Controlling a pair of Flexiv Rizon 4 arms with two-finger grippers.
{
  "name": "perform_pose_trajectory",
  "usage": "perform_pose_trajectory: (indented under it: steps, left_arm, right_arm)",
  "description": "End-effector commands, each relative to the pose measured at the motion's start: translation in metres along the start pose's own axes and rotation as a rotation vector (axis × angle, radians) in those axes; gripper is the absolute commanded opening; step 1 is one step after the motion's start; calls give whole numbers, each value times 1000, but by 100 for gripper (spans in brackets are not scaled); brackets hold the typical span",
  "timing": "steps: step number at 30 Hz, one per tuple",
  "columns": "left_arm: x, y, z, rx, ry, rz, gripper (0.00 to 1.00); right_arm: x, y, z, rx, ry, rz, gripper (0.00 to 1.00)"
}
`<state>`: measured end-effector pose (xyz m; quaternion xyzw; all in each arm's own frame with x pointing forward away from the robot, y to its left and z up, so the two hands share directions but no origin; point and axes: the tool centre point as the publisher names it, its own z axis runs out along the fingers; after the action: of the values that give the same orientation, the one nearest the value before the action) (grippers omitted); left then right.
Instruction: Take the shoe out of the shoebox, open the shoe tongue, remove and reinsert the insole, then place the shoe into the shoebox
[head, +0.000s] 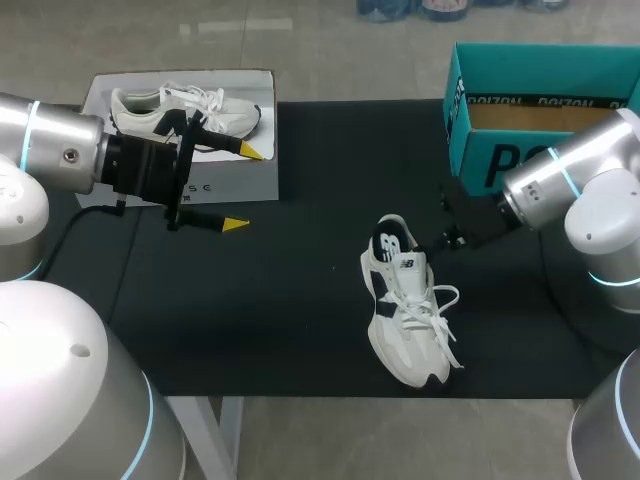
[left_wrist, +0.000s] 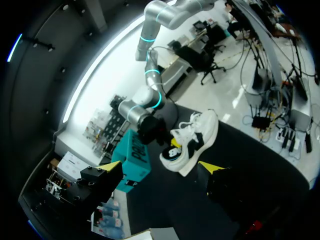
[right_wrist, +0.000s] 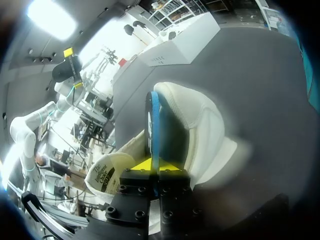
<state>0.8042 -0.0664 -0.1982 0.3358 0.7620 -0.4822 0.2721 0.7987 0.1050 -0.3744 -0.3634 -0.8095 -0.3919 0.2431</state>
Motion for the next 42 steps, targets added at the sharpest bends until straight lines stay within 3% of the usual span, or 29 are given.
perform_pose_trajectory:
  steps: [1, 5, 15, 17, 18, 19, 34, 41, 42]
  left_arm:
    - [0, 0, 0, -2, 4, 0, 100]
    - [0, 0, 0, -2, 4, 0, 100]
    - [0, 0, 0, -2, 4, 0, 100]
    - [0, 0, 0, -2, 4, 0, 100]
    - [0, 0, 0, -2, 4, 0, 100]
    - [0, 0, 0, -2, 4, 0, 100]
    - [0, 0, 0, -2, 4, 0, 100]
    - [0, 0, 0, -2, 4, 0, 100]
    - [0, 0, 0, -2, 4, 0, 100]
  right_arm:
    - [0, 6, 0, -13, -18, -9, 40]
    - [0, 20, -7, -22, -33, -29, 43]
    - [-10, 41, -12, -34, -54, -47, 33]
    - [-10, 42, -12, -36, -57, -49, 22]
    - [-10, 42, -12, -36, -59, -50, 4]
    - [-10, 42, -12, -37, -60, -51, 0]
    - [-3, 8, -4, -17, -39, -16, 0]
    - [-2, 6, 0, 0, -43, -8, 0]
    - [-1, 9, -1, -3, -50, -3, 14]
